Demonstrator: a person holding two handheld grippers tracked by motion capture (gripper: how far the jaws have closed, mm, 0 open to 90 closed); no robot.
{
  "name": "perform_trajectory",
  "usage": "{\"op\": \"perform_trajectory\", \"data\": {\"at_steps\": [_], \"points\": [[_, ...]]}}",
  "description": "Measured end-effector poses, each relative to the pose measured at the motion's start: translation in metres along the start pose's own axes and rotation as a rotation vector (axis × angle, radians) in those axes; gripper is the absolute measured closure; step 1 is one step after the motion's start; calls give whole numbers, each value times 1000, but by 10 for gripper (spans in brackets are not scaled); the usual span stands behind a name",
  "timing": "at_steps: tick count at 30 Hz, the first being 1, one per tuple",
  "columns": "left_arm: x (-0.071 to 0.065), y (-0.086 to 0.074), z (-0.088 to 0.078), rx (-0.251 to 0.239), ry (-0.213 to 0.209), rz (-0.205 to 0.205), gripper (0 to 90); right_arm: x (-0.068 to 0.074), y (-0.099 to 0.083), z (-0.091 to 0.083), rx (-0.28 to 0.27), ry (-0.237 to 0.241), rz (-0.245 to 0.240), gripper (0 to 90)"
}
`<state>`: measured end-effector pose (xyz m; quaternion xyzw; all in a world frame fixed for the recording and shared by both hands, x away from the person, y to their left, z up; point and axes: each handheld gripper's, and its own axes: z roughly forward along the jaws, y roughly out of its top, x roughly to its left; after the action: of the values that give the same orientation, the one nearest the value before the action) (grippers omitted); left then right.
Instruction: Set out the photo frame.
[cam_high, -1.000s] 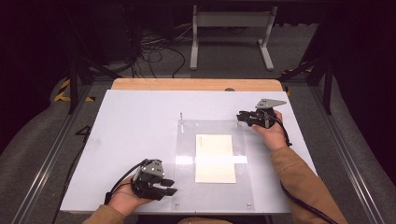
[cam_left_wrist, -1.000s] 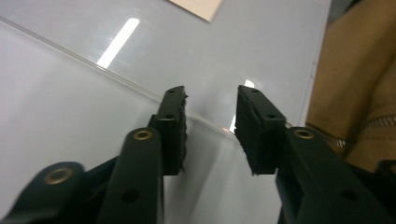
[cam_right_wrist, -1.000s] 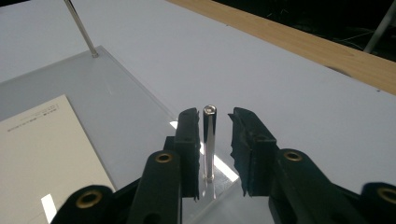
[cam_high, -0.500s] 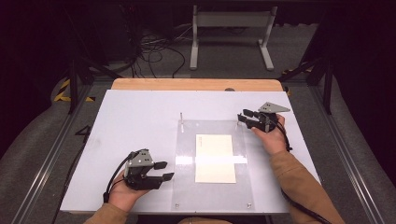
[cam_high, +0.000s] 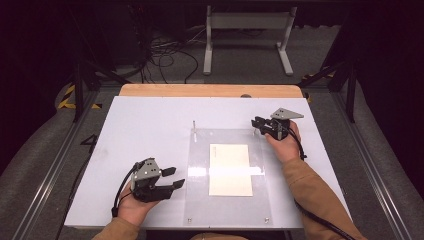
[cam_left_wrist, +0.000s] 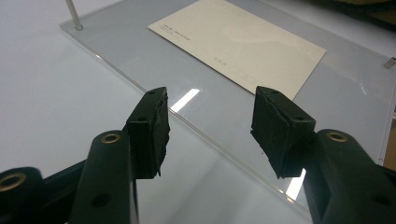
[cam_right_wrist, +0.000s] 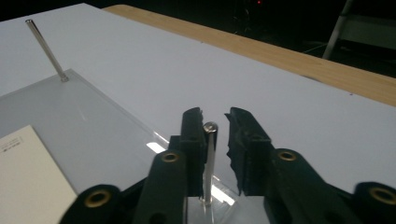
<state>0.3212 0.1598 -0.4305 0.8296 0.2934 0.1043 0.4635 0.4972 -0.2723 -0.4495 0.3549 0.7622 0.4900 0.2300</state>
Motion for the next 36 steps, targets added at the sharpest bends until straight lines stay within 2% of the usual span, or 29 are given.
{"op": "perform_trajectory", "data": {"at_steps": [1,2,6,16,20,21,24,26,32,34,35,36], "points": [[0,-1,0,0,-7,-17,465,1,0,0,7,6,-5,821],[1,-1,-1,2,-1,-1,465,3,0,0,25,12,-6,838],[1,-1,-1,-6,-4,-14,467,3,-1,-1,31,4,4,838],[2,-2,1,1,-4,-7,472,2,-3,-2,32,12,15,848],[1,-2,2,2,-5,-9,472,1,-4,-1,31,8,47,851],[2,-2,3,4,-5,-2,472,-1,-4,0,33,15,69,852],[2,-2,3,2,-2,-3,472,-3,-3,1,36,19,84,852],[2,-3,3,1,-3,-15,472,-4,-3,2,41,22,110,853],[7,-4,4,15,4,-13,469,-8,-1,6,54,28,191,851],[6,-5,4,22,2,-10,464,-10,1,7,64,37,206,851],[5,-5,5,33,8,11,459,-11,2,7,70,40,211,851],[5,-5,5,33,8,11,447,-11,2,7,70,40,211,851]]}}
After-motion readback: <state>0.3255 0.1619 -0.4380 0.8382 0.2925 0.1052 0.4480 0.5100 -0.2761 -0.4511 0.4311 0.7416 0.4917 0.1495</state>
